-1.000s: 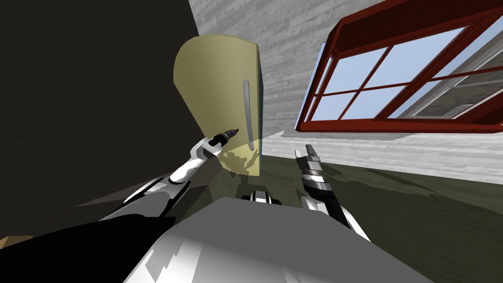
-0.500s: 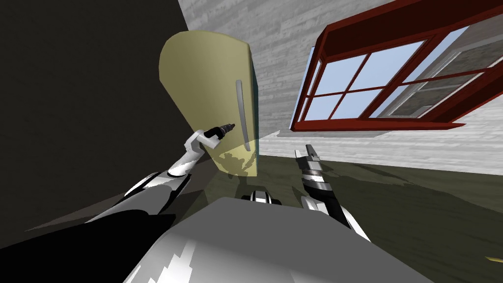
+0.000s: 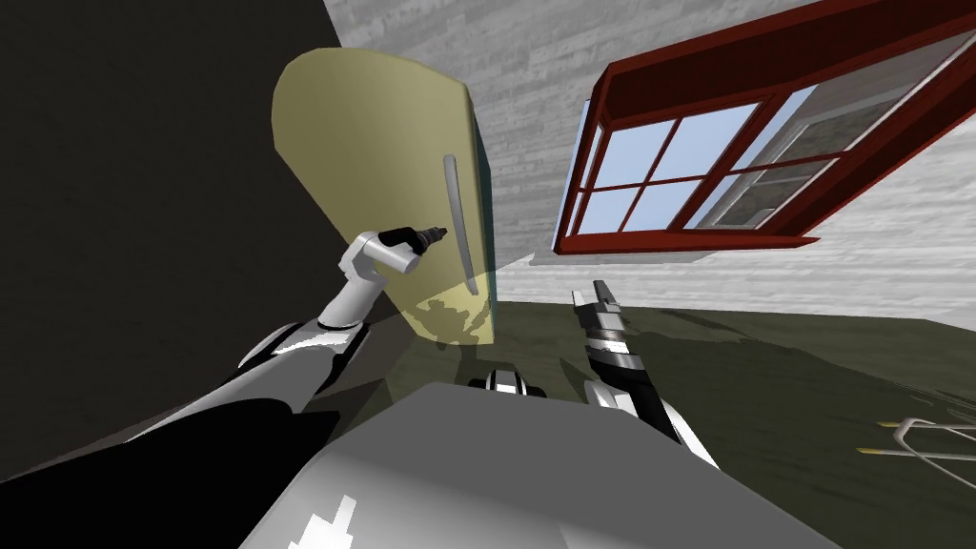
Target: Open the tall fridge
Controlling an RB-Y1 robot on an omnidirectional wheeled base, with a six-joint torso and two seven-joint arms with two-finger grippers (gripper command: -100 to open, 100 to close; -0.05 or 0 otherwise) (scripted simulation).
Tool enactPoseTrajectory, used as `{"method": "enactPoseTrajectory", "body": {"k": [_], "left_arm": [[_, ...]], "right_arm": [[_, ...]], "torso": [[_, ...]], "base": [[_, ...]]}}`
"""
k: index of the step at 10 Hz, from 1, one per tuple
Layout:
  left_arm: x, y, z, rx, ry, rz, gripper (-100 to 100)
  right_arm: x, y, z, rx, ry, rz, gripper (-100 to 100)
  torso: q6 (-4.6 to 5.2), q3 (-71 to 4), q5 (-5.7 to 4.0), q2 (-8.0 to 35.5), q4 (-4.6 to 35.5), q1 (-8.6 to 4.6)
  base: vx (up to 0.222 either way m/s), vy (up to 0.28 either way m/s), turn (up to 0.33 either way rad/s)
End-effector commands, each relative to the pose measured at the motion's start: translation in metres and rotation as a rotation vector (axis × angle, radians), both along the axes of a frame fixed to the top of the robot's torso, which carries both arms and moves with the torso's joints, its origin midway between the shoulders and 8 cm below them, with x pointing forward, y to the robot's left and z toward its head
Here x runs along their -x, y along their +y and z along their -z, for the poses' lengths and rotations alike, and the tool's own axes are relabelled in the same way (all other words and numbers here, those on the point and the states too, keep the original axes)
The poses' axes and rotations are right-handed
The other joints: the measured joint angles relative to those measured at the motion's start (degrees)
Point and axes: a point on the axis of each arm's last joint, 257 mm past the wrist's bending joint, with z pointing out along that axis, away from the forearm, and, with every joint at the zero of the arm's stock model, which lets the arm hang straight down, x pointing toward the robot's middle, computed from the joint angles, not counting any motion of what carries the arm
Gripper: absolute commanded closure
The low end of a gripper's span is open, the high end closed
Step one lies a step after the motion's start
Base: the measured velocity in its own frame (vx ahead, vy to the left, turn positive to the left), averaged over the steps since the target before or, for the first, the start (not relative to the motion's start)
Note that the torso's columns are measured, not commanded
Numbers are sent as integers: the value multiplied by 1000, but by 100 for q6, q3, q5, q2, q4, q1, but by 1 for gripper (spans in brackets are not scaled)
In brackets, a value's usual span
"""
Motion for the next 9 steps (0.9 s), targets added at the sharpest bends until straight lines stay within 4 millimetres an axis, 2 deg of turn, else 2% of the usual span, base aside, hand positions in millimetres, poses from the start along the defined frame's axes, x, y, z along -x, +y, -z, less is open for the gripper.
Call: {"method": "enactPoseTrajectory", "body": {"k": [1, 3, 4, 5, 6, 7, 8, 9], "left_arm": [[7, 19, -30, 14, 1, -47, -100], [7, 24, -25, 17, 21, -64, -100], [13, 33, -46, 29, 13, -82, -100], [13, 35, -43, 31, 26, -92, -100], [19, 43, -62, 45, 18, -106, -100], [20, 46, -59, 48, 32, -117, -100], [26, 53, -77, 63, 23, -124, -100], [28, 55, -74, 67, 39, -138, -100]], "right_arm": [[0, 0, 0, 0, 0, 0, 0], [0, 0, 0, 0, 0, 0, 0], [0, 0, 0, 0, 0, 0, 0], [0, 0, 0, 0, 0, 0, 0], [0, 0, 0, 0, 0, 0, 0], [0, 0, 0, 0, 0, 0, 0], [0, 0, 0, 0, 0, 0, 0], [0, 0, 0, 0, 0, 0, 0]], "torso": [[-5, 1, 2, 1, 0, 5], [-4, 2, 3, 2, -1, 6], [-5, 4, 5, 5, 1, 12], [1, 2, 1, 3, 1, 2], [-4, 1, 1, 0, 0, 2], [-1, -2, 0, -4, -1, 0], [-4, -1, 2, -2, -2, 5], [0, 1, 1, 2, 0, 2]], "base": [[27, -35, -142], [17, -19, -31], [16, -26, -148], [20, -23, -94], [34, -30, -138], [27, -20, -67], [22, -26, -165], [19, -24, -54]]}}
